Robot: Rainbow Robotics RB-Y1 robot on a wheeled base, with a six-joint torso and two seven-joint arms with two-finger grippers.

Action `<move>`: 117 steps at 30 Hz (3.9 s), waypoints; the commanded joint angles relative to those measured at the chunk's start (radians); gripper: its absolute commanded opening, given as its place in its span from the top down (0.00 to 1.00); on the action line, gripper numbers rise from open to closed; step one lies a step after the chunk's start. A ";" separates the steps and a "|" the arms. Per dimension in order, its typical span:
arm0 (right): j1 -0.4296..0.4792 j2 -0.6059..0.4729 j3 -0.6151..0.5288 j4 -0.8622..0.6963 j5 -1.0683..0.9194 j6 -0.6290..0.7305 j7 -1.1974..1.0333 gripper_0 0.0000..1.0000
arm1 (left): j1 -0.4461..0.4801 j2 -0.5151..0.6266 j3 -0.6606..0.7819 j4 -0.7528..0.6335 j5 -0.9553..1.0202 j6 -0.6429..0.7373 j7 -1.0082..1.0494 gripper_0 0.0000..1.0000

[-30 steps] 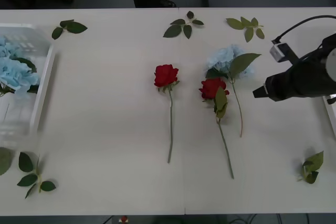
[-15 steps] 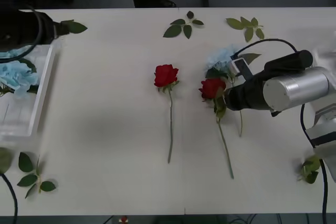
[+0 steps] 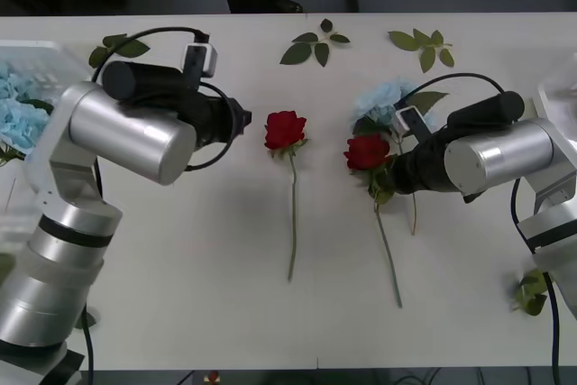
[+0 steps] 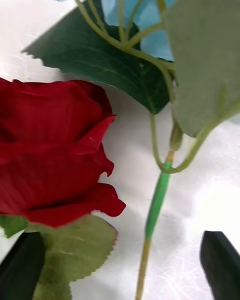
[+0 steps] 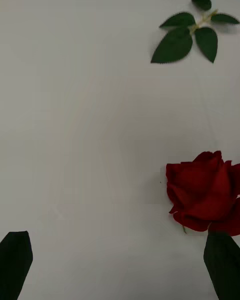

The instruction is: Place the red flowers into the right box and the blue flowers into the left box. If a person shows an open palm, hand one flower to the person first, then continue sorting.

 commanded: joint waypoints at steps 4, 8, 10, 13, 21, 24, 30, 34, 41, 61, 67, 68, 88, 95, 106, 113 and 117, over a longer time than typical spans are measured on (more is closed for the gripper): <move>-0.058 0.014 -0.006 0.040 0.006 -0.022 -0.040 0.21 | -0.004 -0.118 -0.094 0.134 -0.131 -0.089 0.023 0.00; -0.072 0.014 0.006 0.073 0.008 -0.051 -0.040 0.29 | -0.005 -0.164 -0.126 0.227 -0.183 -0.170 0.026 0.00; -0.073 0.014 0.006 0.078 0.008 -0.057 -0.040 0.42 | -0.008 -0.179 -0.148 0.268 -0.197 -0.214 0.025 0.00; -0.075 0.014 0.004 0.078 0.008 -0.057 -0.040 0.93 | -0.007 -0.188 -0.177 0.311 -0.199 -0.257 0.026 0.00; -0.076 0.011 -0.009 0.078 0.009 -0.057 -0.046 1.00 | -0.004 -0.185 -0.207 0.322 -0.200 -0.265 0.030 0.00; -0.076 0.010 -0.031 0.072 0.006 -0.057 -0.034 1.00 | -0.004 -0.185 -0.207 0.320 -0.200 -0.265 0.030 0.00; -0.072 -0.021 -0.101 -0.005 0.002 0.003 0.031 1.00 | -0.002 -0.185 -0.207 0.320 -0.200 -0.265 0.030 0.00; -0.061 -0.021 -0.204 -0.088 -0.015 0.092 0.135 1.00 | -0.004 -0.184 -0.207 0.320 -0.200 -0.265 0.031 0.00; -0.046 0.008 -0.352 -0.267 -0.133 0.084 0.295 1.00 | -0.002 -0.182 -0.207 0.320 -0.202 -0.265 0.034 0.00; -0.044 0.040 -0.022 -0.312 -0.416 -0.904 0.577 1.00 | -0.002 -0.165 -0.207 0.320 -0.197 -0.289 0.040 0.00; -0.046 0.042 -0.022 -0.313 -0.453 -0.904 0.579 1.00 | -0.002 -0.164 -0.207 0.320 -0.193 -0.293 0.040 0.00; -0.046 0.042 -0.022 -0.313 -0.453 -0.904 0.579 1.00 | -0.002 -0.164 -0.207 0.320 -0.193 -0.293 0.040 0.00; -0.046 0.042 -0.022 -0.313 -0.453 -0.904 0.579 0.00 | -0.002 -0.158 -0.207 0.320 -0.185 -0.293 0.040 0.00; -0.046 0.042 -0.022 -0.313 -0.453 -0.904 0.579 0.00 | -0.004 -0.158 -0.207 0.320 -0.183 -0.293 0.042 0.00; -0.012 0.017 -0.026 -0.307 -0.462 -0.865 0.579 0.00 | -0.002 -0.158 -0.212 0.320 -0.180 -0.300 0.045 0.00; -0.003 -0.047 -0.121 -0.333 -0.617 -0.591 0.572 0.00 | -0.002 -0.156 -0.212 0.320 -0.180 -0.300 0.045 0.00; 0.037 -0.082 -0.172 -0.333 -0.667 -0.419 0.482 0.00 | -0.001 -0.156 -0.212 0.320 -0.180 -0.300 0.045 0.00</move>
